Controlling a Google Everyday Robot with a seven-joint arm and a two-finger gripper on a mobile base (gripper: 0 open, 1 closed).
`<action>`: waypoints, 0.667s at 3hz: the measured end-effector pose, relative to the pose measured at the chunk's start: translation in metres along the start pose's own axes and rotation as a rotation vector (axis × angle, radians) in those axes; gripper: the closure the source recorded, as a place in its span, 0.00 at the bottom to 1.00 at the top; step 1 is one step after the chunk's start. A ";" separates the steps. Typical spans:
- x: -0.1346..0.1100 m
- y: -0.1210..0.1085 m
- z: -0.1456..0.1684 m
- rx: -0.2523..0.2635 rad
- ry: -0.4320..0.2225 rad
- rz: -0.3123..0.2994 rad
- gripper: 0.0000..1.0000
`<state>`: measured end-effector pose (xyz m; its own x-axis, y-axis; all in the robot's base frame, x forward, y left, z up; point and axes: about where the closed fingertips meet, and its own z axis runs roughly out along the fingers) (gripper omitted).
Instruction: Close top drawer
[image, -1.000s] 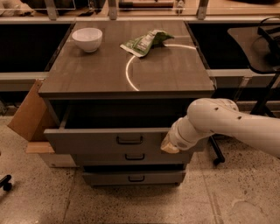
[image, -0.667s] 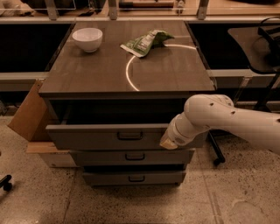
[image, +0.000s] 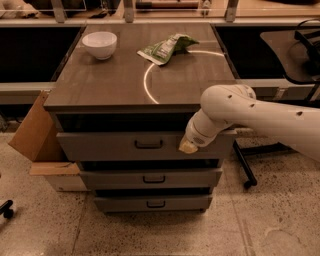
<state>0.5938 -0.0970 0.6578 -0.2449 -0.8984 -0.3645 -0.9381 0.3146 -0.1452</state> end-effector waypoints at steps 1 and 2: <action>0.000 0.000 0.000 0.000 0.000 0.000 1.00; 0.001 0.008 -0.006 -0.007 -0.026 -0.011 1.00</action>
Offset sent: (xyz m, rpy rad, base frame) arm -0.0202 -0.0020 0.0117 0.0556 -0.0175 0.0341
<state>0.5848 -0.0971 0.6617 -0.2285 -0.8936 -0.3865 -0.9422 0.3028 -0.1431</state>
